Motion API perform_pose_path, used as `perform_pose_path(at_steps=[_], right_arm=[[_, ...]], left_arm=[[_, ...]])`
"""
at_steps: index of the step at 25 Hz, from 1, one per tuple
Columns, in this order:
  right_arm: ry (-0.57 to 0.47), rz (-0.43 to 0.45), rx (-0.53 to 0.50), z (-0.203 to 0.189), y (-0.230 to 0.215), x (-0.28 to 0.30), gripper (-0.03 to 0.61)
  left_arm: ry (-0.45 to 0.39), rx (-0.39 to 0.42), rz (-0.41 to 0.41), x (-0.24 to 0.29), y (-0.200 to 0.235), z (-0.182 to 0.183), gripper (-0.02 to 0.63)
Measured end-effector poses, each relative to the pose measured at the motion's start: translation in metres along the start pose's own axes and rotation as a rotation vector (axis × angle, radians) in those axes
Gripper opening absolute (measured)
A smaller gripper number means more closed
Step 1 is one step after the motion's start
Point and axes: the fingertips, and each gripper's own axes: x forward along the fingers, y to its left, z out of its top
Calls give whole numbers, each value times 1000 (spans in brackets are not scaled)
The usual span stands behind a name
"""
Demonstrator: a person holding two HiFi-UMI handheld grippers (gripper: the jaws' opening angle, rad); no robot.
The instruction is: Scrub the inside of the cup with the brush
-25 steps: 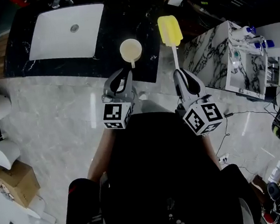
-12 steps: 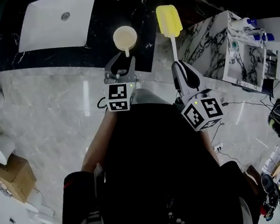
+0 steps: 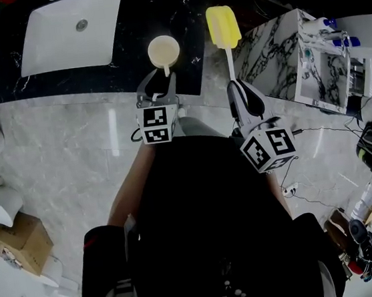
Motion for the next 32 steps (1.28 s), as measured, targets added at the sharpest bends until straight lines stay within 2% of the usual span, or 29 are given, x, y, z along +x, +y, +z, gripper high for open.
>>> perform_pose_path(at_steps=[7, 18, 26, 32], right_arm=[[12, -19, 15, -2, 10, 10, 41], [4, -51, 37, 3, 26, 23, 41], [2, -83, 46, 5, 25, 32, 41], [19, -91, 32, 6, 30, 40, 41]], left_arm=[[14, 2, -22, -6, 17, -2, 147], [31, 56, -23, -13, 64, 7, 147], [39, 147, -118, 0, 66, 11, 146], [39, 228, -245, 6, 58, 11, 119]])
